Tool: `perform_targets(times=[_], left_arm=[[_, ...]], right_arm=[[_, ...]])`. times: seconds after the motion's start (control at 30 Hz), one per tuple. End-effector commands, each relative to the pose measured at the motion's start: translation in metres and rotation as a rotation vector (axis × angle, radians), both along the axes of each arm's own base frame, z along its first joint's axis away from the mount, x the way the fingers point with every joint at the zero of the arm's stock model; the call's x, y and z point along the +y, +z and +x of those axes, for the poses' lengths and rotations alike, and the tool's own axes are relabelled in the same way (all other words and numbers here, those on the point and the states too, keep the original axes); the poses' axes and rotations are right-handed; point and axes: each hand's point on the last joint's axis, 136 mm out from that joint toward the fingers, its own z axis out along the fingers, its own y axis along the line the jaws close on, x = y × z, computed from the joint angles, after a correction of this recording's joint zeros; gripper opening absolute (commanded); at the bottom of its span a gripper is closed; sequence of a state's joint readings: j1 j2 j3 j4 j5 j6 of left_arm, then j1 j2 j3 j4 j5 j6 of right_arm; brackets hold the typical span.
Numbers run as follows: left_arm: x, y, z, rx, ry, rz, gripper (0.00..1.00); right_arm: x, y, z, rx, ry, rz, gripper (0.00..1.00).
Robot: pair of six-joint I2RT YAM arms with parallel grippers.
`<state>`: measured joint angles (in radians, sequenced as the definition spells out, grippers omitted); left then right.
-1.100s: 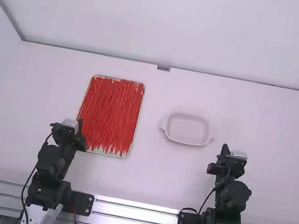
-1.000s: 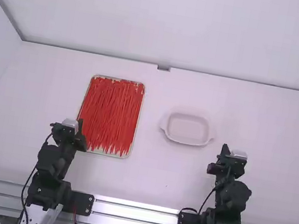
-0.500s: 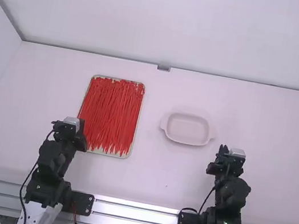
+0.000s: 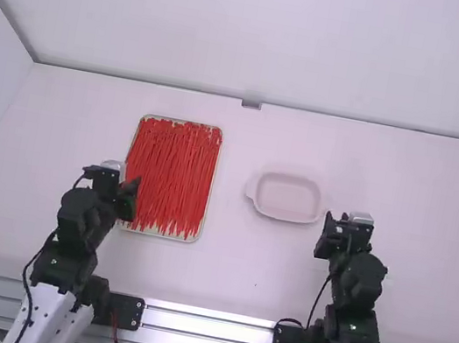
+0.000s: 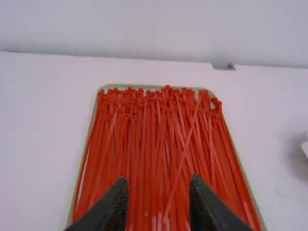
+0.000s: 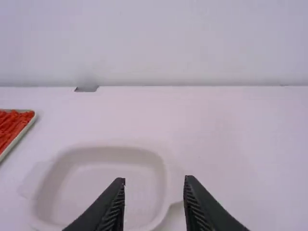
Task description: Fasten the cable tie
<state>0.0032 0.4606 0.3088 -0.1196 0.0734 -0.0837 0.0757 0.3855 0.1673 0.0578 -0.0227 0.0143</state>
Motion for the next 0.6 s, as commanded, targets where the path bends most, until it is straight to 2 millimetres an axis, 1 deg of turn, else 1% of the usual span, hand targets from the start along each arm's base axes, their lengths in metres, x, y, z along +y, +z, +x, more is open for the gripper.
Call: perform_targets(times=[0.0, 0.2, 0.3, 0.57], left_arm=[[-0.004, 0.013, 0.006, 0.010, -0.020, -0.026, 0.39], [-0.006, 0.016, 0.020, 0.097, -0.026, -0.063, 0.50], [-0.009, 0.017, 0.030, 0.152, -0.032, -0.088, 0.57], [-0.012, 0.015, 0.053, 0.256, -0.041, -0.137, 0.71]], right_arm=[[0.005, 0.017, 0.006, -0.011, 0.013, 0.010, 0.39], [0.016, 0.014, 0.015, 0.060, 0.043, 0.009, 0.50], [0.023, 0.011, 0.022, 0.104, 0.062, 0.008, 0.57], [0.031, 0.010, 0.040, 0.161, 0.077, 0.013, 0.71]])
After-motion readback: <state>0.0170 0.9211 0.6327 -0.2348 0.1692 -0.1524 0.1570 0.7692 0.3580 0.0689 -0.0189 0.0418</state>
